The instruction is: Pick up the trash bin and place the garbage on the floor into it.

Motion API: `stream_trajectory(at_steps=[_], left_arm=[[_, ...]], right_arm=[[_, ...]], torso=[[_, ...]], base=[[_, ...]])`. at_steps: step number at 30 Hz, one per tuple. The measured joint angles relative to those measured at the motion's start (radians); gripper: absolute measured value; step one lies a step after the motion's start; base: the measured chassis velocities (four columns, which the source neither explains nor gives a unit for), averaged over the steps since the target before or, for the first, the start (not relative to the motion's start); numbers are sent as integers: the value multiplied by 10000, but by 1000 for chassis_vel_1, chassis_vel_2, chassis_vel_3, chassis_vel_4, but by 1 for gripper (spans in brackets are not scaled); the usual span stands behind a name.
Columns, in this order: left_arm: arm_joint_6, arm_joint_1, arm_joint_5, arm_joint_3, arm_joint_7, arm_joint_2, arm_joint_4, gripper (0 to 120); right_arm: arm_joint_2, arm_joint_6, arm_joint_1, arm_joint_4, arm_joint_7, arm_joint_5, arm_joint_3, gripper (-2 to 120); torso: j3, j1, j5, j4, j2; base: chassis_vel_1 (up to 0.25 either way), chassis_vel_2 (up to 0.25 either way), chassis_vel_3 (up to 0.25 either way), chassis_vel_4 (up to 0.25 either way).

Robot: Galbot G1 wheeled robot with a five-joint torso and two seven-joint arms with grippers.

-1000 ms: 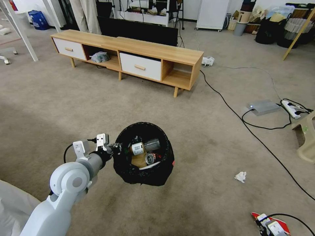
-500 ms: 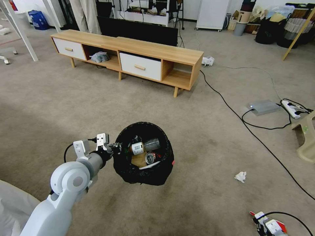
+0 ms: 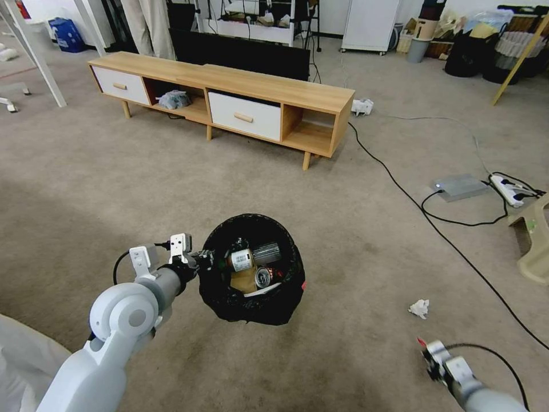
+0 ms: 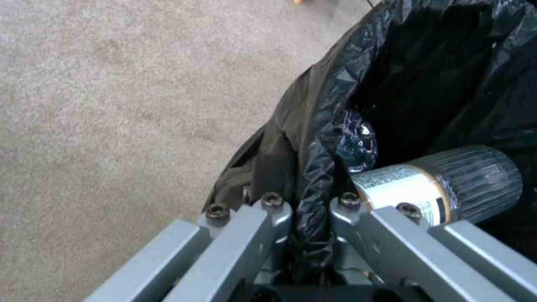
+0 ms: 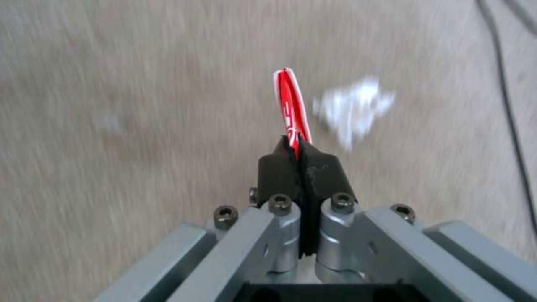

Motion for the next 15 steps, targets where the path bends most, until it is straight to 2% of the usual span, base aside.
stream_trajectory(at_steps=[15], left_arm=[[0,-76,95,133,-92,-136,31,0]], right_arm=[[-174,49,1103,1755,143,-10,143,0]], torso=[[0,0,-1,-2,0]], base=[[0,0,0,0]])
